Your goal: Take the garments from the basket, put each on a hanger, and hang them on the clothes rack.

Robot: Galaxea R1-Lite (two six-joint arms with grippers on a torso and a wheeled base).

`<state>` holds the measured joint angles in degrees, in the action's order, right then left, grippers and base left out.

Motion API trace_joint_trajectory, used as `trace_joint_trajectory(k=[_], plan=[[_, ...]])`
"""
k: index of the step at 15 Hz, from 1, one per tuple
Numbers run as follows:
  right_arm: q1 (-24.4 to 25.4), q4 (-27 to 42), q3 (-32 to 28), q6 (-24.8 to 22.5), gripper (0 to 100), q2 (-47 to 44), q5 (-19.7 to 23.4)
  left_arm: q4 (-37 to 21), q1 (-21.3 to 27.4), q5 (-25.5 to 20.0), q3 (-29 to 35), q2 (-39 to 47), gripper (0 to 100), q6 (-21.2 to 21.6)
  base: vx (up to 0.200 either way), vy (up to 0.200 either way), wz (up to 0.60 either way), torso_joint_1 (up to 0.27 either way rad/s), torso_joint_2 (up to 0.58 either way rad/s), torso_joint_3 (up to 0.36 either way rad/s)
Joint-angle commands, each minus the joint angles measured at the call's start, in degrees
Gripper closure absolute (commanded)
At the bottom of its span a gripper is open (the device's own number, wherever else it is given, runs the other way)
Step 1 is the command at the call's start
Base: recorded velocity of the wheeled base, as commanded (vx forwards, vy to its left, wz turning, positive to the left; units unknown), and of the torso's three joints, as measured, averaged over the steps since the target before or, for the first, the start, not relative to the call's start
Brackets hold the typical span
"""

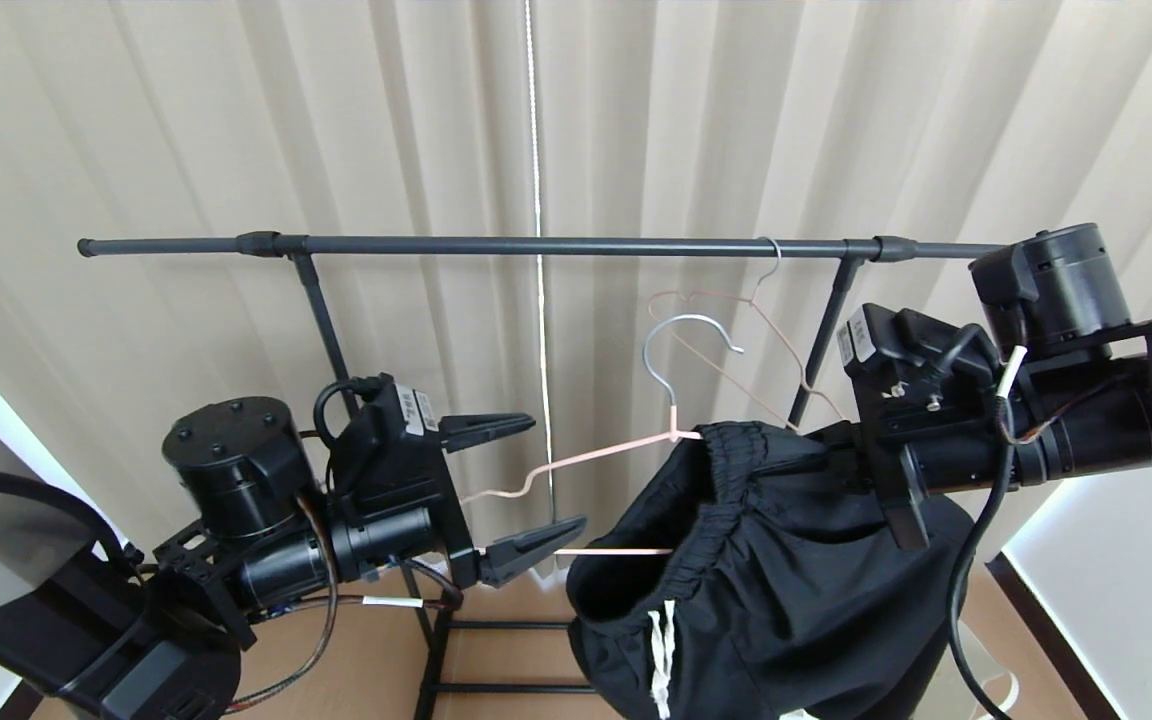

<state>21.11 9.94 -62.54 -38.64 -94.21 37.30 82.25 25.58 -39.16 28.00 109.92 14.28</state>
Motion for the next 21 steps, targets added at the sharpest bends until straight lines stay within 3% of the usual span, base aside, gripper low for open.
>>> trace_joint_trajectory(k=[1, 5, 6, 7, 8, 9, 11, 13, 15, 17, 19, 21], plan=[[0.0, 0.1, 0.0, 0.0, 100, 0.3, -0.3, 1.6, -1.7, 0.0, -1.6, -0.7, 0, -0.3, 0.000, 0.000, 0.00, 0.000, 0.00, 0.000], [-0.3, 0.0, -0.2, 0.1, 100, 1.1, -1.3, 3.8, -9.0, 0.1, -4.7, -7.4, 0, -4.2, 0.000, 0.000, 0.00, 0.000, 0.00, 0.000], [-0.3, -0.1, -0.3, 0.5, 100, 1.0, -3.3, 3.5, -11.5, 0.2, -5.2, -10.4, 0, -8.7, 0.000, 0.000, 0.00, 0.000, 0.00, 0.000], [-0.3, -0.1, -0.3, 0.5, 100, 1.0, -3.3, 3.5, -11.5, 0.2, -5.2, -10.4, 0, -8.7, 0.000, 0.000, 0.00, 0.000, 0.00, 0.000], [-0.3, -0.2, -0.7, 3.0, 100, 1.2, -6.8, -0.6, -15.0, 0.5, -5.2, -13.9, 0, -17.9, 0.000, 0.000, 0.00, 0.000, 0.00, 0.000], [-0.2, -0.7, -1.1, 4.3, 100, 1.8, -8.6, -7.5, -16.9, 0.5, -4.7, -15.7, 0, -19.9, 0.000, 0.000, 0.00, 0.000, 0.00, 0.000], [0.0, -4.1, -0.1, 5.9, 100, 3.0, -13.2, -27.8, -18.5, 2.6, -0.4, -19.2, 0, -19.9, 0.000, 0.000, 0.00, 0.000, 0.00, 0.000], [1.1, -7.7, 0.8, 7.8, 100, 4.2, -17.5, -50.3, -15.0, 12.7, 8.3, -21.1, 0, -19.8, 0.000, 0.000, 0.00, 0.000, 0.00, 0.000], [1.9, -11.5, 3.1, 8.7, 100, 5.9, -18.9, -61.1, -8.8, 19.3, 12.5, -19.6, 0, -20.0, 0.000, 0.000, 0.00, 0.000, 0.00, 0.000], [2.3, -15.6, 6.1, 8.7, 100, 7.2, -19.0, -61.4, -3.9, 22.8, 12.8, -15.1, 0, -20.4, 0.000, 0.000, 0.00, 0.000, 0.00, 0.000], [4.3, -18.1, 8.9, 8.8, 100, 8.5, -19.1, -61.4, 2.0, 27.2, 15.6, -8.0, 0, -25.3, 0.000, 0.000, 0.00, 0.000, 0.00, 0.000], [4.7, -18.3, 9.5, 8.8, 100, 8.8, -19.1, -61.4, 4.3, 29.8, 18.0, -4.2, 0, -28.2, 0.000, 0.000, 0.00, 0.000, 0.00, 0.000]])
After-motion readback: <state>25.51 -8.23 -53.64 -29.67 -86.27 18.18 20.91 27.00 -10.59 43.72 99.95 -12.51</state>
